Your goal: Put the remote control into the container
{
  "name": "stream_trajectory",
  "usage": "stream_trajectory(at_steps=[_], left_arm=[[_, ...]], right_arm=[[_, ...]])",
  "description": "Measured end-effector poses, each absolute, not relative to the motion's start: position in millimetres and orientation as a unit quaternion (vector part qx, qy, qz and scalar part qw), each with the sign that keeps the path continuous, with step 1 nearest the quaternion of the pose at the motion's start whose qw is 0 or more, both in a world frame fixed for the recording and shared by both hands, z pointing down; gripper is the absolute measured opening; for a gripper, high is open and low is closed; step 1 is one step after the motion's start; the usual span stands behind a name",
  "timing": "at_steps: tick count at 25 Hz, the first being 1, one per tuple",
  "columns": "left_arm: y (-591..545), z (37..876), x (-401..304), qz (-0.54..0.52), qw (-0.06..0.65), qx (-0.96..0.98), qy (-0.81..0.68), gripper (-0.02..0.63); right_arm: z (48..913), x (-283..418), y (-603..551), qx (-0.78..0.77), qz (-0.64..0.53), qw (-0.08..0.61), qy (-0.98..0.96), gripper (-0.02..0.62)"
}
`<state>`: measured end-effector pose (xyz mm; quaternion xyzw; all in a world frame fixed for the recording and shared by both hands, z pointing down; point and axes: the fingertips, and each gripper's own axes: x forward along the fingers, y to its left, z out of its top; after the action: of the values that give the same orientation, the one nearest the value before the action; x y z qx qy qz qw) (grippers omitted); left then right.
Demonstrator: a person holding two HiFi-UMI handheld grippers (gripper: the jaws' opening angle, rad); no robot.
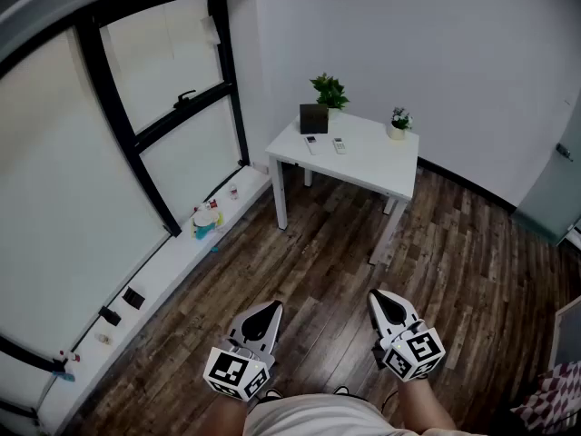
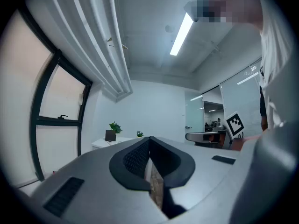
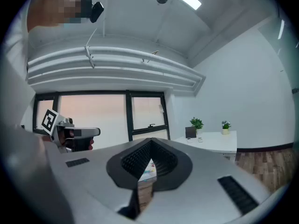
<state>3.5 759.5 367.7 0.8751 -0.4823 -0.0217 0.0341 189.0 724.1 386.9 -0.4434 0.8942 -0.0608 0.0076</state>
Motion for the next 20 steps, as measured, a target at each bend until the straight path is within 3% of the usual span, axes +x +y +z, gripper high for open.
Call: stream_trajectory(at_steps=[20], left_arm=[[769, 369, -10, -0.018, 0.04, 0.874, -0.484, 0.009]], right_arm=[[388, 166, 733, -0.416, -0.074, 0.022, 0.906, 0.012]])
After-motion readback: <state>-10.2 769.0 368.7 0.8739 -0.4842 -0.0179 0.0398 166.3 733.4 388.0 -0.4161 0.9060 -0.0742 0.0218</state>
